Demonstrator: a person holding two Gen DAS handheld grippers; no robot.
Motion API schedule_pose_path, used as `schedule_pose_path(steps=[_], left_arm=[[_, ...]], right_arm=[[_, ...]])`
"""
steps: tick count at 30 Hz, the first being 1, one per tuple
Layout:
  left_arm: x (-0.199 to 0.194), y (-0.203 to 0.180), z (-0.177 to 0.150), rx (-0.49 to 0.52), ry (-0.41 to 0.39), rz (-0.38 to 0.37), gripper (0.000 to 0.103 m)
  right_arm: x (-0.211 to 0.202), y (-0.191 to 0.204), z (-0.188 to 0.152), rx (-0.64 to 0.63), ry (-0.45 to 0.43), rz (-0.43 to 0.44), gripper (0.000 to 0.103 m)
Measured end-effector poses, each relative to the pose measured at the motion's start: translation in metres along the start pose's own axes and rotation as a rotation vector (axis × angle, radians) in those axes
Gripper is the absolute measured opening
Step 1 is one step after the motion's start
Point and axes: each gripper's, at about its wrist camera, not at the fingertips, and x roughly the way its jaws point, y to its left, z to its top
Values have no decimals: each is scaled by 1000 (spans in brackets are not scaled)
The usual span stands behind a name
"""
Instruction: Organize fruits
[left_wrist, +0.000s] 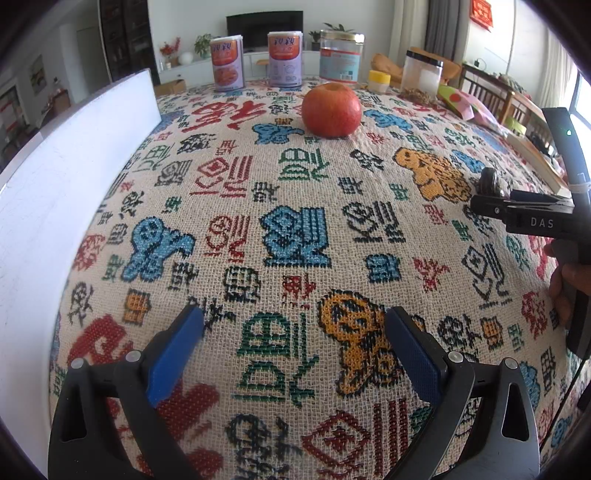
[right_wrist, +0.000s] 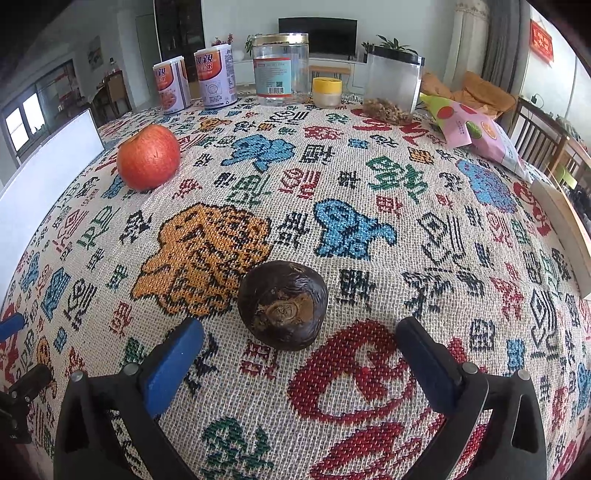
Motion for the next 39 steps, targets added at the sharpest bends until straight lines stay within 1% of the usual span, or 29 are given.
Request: schedule_pose_path(steps=[13, 19, 39], left_arm=[[2, 1, 1, -2, 3, 11, 102], [2, 1, 0, -2, 3, 10, 102], [3, 1, 0, -3, 4, 10, 102]], right_arm=[[-1, 0, 0, 4, -2, 5, 103], [-6, -3, -2, 10, -6, 13, 103], [-5, -2, -1, 10, -6, 13, 103]])
